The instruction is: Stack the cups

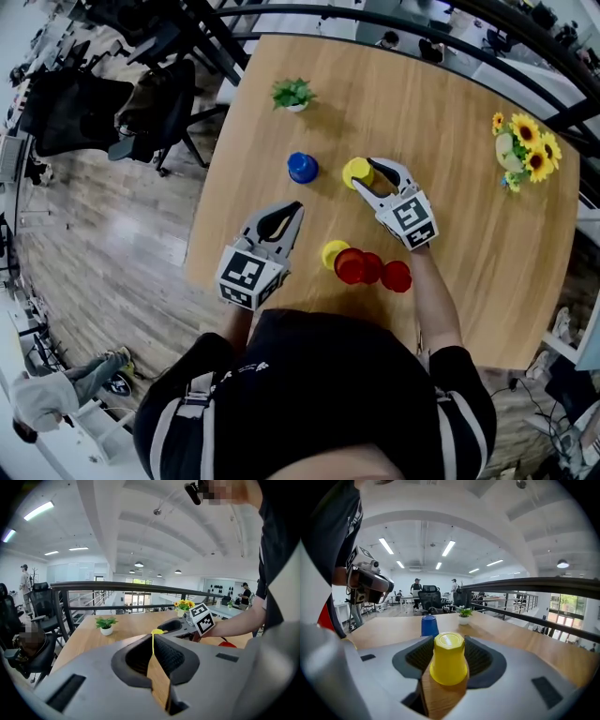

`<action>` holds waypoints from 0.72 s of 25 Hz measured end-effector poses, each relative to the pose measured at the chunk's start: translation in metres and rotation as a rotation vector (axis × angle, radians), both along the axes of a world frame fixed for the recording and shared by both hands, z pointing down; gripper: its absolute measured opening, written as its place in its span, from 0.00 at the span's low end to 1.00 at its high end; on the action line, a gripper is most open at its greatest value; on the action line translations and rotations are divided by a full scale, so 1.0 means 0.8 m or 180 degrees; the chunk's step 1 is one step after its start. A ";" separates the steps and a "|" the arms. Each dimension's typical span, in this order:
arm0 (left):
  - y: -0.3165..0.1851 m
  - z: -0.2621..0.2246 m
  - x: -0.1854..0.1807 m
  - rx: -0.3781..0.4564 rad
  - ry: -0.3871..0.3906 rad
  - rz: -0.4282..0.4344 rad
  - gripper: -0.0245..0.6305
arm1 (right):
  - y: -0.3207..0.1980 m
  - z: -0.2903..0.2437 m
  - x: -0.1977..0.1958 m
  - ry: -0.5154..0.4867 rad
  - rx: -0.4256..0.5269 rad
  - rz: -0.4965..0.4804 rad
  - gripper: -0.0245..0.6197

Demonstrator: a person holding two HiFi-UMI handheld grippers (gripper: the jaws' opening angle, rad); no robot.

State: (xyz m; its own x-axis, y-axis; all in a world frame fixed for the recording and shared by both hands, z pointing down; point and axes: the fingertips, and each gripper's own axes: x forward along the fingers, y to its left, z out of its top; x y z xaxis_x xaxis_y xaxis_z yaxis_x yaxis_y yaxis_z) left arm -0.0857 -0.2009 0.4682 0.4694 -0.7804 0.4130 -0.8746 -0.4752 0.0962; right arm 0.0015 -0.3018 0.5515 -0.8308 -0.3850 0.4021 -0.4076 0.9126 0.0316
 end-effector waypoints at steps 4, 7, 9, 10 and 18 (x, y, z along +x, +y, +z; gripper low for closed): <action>0.008 -0.011 0.005 0.0074 0.0060 0.0044 0.06 | 0.015 -0.023 0.018 0.0019 0.0029 0.0111 0.36; 0.010 -0.022 0.013 0.0182 0.0094 0.0129 0.06 | 0.027 -0.046 0.041 0.0059 0.0098 0.0261 0.36; 0.015 -0.027 0.017 0.0224 0.0101 0.0181 0.06 | 0.037 -0.060 0.058 0.0066 0.0128 0.0398 0.36; 0.019 -0.029 0.020 0.0237 0.0100 0.0202 0.06 | 0.043 -0.066 0.067 0.0066 0.0128 0.0466 0.36; 0.048 -0.055 0.035 0.0435 0.0157 0.0354 0.06 | 0.102 -0.113 0.119 0.0019 0.0167 0.0853 0.36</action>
